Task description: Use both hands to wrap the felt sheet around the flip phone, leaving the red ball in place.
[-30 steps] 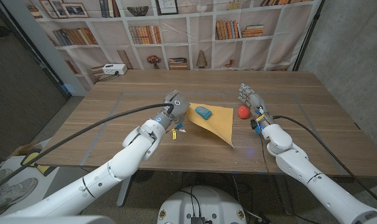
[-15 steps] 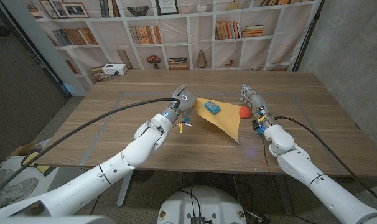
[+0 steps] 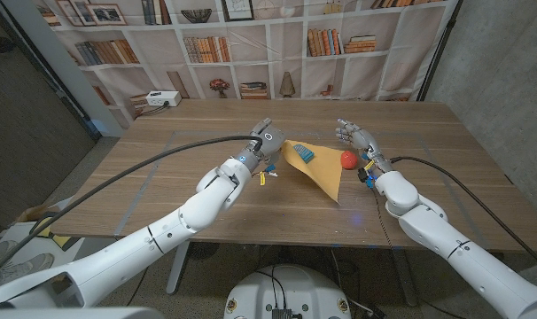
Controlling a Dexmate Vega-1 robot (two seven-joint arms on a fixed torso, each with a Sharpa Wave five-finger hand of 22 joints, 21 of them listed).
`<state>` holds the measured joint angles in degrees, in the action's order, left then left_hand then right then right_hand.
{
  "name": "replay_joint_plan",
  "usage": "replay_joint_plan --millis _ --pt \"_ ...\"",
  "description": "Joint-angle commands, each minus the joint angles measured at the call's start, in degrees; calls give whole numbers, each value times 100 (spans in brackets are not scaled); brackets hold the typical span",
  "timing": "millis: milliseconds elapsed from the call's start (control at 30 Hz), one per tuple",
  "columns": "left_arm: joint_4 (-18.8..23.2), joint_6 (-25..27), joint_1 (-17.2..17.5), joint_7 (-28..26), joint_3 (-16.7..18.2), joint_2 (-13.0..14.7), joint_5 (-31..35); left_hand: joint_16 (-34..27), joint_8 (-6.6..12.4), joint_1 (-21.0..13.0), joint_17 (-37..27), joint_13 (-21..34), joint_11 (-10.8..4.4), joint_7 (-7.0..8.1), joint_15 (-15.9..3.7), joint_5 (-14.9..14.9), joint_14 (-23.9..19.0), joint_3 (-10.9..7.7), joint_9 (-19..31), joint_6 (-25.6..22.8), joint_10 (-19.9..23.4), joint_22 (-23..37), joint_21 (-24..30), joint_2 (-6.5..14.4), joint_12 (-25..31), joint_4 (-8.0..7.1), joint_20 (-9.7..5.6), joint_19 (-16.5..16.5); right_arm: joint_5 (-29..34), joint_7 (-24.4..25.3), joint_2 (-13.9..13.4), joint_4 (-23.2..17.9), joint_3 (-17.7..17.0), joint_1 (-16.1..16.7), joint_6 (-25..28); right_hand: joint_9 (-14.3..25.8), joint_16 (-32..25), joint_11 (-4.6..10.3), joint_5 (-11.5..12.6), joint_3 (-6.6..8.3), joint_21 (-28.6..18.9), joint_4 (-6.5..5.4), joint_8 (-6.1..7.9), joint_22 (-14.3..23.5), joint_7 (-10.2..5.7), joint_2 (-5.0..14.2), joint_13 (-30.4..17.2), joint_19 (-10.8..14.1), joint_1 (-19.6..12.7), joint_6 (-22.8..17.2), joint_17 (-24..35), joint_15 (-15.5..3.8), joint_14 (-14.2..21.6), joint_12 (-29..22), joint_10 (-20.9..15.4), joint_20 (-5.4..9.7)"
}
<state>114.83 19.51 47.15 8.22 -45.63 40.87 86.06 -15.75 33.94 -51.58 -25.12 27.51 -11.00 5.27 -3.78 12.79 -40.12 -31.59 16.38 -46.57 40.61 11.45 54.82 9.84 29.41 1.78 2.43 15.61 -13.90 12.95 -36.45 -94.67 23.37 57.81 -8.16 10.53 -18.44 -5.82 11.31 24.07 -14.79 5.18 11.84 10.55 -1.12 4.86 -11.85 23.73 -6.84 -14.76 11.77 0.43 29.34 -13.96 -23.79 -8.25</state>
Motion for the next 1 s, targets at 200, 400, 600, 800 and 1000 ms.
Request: replay_joint_plan --millis 200,400,600,800,1000 --pt "-480 -195 -339 -1429 -209 -6 -133 -89 155 -126 -69 113 -14 301 -962 33 -349 -212 -120 -234 381 -7 144 -52 109 -34 -112 71 424 47 -330 -437 191 -98 526 15 -3 -36 34 29 -58 -21 -3 7 40 6 -10 199 34 -65 -9 -24 130 16 -79 21" --pt "-678 -417 -713 -1329 -398 -102 -78 -42 123 -101 -48 152 -31 384 -943 53 -341 -202 -183 -242 404 -13 152 -109 118 -26 -128 27 483 115 -414 -608 143 25 439 16 64 -38 36 36 -46 -15 -7 7 49 -4 -10 198 36 -76 -21 43 23 36 -75 36" --pt "-916 -726 -1099 -1103 -581 -247 -227 -16 108 -98 -37 177 -36 414 -951 76 -343 -206 -225 -262 389 -18 163 -124 109 -19 -148 20 553 88 -552 -853 95 136 404 16 120 -27 36 37 -26 -3 -15 7 46 -29 -11 175 36 -78 -30 85 -57 62 -51 22" --pt "-1267 -991 -1471 -1102 -822 -438 -312 30 79 -93 -19 205 -39 480 -949 99 -308 -208 -273 -268 373 -22 172 -146 94 -6 -192 0 662 88 -674 -1118 44 253 368 17 275 -34 41 40 54 14 -25 6 36 -65 -13 35 43 -87 -38 116 -338 114 9 20" --pt "-1689 -1121 -1773 -1308 -1045 -654 -436 42 67 -89 -14 225 -45 464 -954 113 -323 -211 -311 -295 404 -25 186 -142 98 -3 -206 5 906 192 -765 -1374 -22 409 154 18 394 -34 47 54 106 38 -35 5 37 -82 -15 -50 31 -89 -43 180 -552 159 82 8"
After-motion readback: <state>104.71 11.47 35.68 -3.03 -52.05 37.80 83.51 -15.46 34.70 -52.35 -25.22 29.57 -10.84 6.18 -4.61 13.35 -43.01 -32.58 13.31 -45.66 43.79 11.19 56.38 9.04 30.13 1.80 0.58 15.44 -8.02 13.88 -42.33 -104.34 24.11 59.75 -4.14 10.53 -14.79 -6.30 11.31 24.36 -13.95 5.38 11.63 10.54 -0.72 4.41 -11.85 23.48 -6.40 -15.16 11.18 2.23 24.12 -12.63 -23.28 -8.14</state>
